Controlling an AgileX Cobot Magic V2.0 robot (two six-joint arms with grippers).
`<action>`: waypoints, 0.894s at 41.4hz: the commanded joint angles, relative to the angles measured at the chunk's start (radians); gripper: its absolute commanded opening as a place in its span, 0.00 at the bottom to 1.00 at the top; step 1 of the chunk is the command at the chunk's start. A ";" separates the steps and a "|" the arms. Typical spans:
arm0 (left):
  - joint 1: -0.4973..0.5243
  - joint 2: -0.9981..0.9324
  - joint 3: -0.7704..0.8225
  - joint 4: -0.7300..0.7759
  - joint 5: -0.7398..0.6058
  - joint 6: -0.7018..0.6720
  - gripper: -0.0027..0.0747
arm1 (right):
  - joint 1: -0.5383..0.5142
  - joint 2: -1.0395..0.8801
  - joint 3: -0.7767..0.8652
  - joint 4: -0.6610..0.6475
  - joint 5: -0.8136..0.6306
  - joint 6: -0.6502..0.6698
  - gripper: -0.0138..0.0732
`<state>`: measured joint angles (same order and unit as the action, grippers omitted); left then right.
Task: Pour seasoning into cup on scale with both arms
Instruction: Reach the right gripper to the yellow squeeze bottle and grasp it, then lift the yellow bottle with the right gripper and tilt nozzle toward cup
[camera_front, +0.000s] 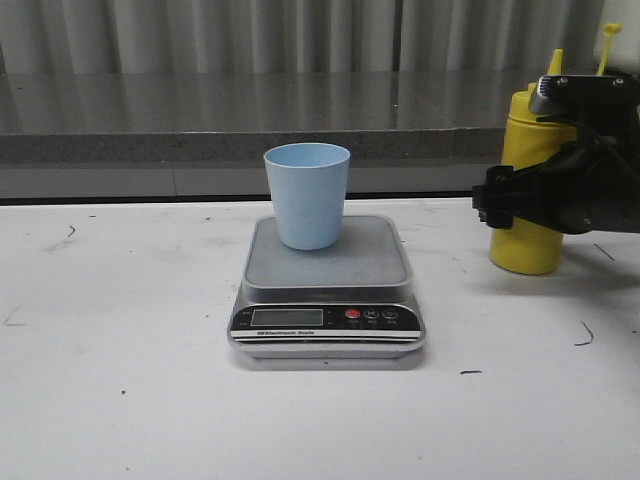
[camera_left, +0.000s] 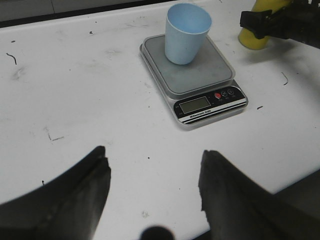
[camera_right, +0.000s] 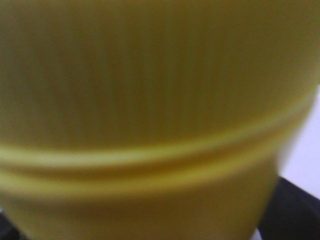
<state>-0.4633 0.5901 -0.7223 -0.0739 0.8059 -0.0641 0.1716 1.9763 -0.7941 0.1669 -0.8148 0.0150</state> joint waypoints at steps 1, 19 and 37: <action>0.000 0.002 -0.028 -0.013 -0.068 0.000 0.55 | 0.003 -0.036 -0.038 0.006 -0.085 0.003 0.87; 0.000 0.002 -0.028 -0.013 -0.068 0.000 0.55 | 0.003 -0.169 -0.039 -0.010 0.096 -0.075 0.57; 0.000 0.002 -0.028 -0.013 -0.068 0.000 0.47 | 0.020 -0.531 -0.087 -0.098 0.582 -0.686 0.57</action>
<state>-0.4633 0.5901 -0.7223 -0.0739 0.8059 -0.0641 0.1817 1.5190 -0.8230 0.0928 -0.2506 -0.5379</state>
